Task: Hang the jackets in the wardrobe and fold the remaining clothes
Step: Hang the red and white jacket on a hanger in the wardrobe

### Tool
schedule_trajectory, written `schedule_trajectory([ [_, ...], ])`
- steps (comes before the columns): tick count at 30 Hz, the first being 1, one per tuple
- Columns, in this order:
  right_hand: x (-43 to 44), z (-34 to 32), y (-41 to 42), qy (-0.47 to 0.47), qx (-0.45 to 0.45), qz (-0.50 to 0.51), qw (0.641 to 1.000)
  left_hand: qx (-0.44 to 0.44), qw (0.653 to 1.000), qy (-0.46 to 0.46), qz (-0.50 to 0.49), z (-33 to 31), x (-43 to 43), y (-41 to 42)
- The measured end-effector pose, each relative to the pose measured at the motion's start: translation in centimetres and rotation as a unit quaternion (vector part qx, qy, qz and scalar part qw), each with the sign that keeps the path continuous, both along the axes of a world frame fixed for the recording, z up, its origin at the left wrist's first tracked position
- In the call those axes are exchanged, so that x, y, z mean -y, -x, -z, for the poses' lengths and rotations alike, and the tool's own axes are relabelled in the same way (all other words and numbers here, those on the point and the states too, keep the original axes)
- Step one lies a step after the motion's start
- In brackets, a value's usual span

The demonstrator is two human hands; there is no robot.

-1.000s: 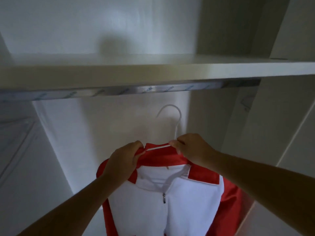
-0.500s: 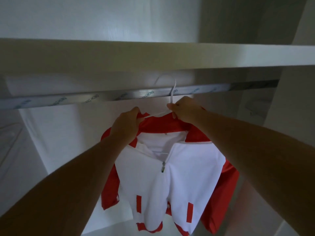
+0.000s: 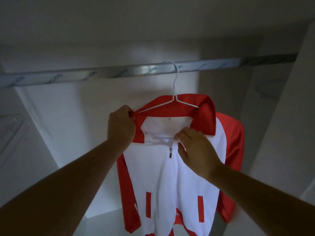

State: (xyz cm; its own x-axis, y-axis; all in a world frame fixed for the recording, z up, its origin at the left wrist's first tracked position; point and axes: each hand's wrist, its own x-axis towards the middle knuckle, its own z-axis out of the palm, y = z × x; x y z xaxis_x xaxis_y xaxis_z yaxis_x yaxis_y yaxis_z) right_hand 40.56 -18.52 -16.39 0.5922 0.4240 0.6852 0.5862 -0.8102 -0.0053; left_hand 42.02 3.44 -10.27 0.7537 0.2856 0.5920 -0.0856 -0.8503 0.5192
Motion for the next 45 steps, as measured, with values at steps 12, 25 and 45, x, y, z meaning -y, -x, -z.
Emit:
schedule_trajectory([
  [12,-6.2,5.5,-1.3,-0.269,-0.355,0.253,0.859,-0.026,0.992,0.119,-0.019,0.5,-1.4,3.3],
  [25,-2.7,2.5,0.9,-0.307,-0.580,0.018,0.754,-0.221,0.939,0.253,0.070,14.4,0.1,8.0],
  [45,-3.4,-7.2,2.0,-0.420,-0.454,-0.156,0.770,-0.262,0.959,-0.100,0.044,18.0,4.6,4.7],
])
